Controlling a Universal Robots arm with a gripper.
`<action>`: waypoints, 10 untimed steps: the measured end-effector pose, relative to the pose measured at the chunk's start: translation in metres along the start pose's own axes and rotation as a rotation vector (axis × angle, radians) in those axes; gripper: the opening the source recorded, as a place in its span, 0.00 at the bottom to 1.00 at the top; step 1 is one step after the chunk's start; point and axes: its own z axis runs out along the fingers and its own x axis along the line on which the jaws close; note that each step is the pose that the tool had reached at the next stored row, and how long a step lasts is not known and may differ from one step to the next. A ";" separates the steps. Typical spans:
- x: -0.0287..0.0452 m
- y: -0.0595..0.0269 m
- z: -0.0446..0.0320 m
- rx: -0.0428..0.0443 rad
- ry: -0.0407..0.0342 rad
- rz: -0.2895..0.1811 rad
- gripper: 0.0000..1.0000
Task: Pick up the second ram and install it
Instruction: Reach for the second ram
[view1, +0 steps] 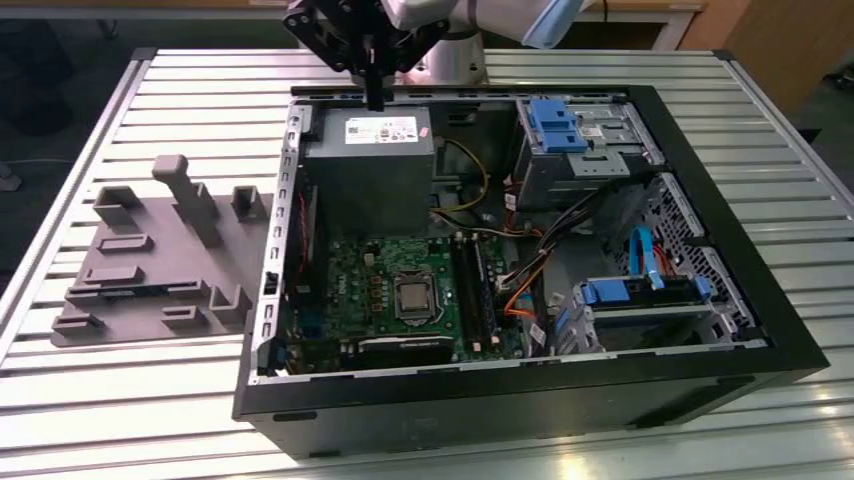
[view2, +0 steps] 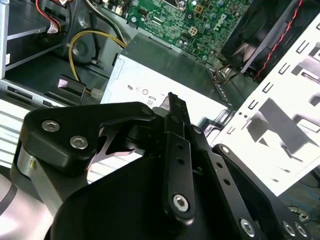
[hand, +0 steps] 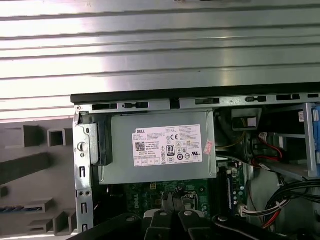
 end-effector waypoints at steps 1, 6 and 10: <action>0.0005 0.0000 0.0000 0.0000 0.0000 0.000 0.11; 0.0031 -0.0002 0.0001 -0.0001 0.0000 0.000 0.11; 0.0055 -0.0004 0.0002 0.0000 0.0000 0.000 0.11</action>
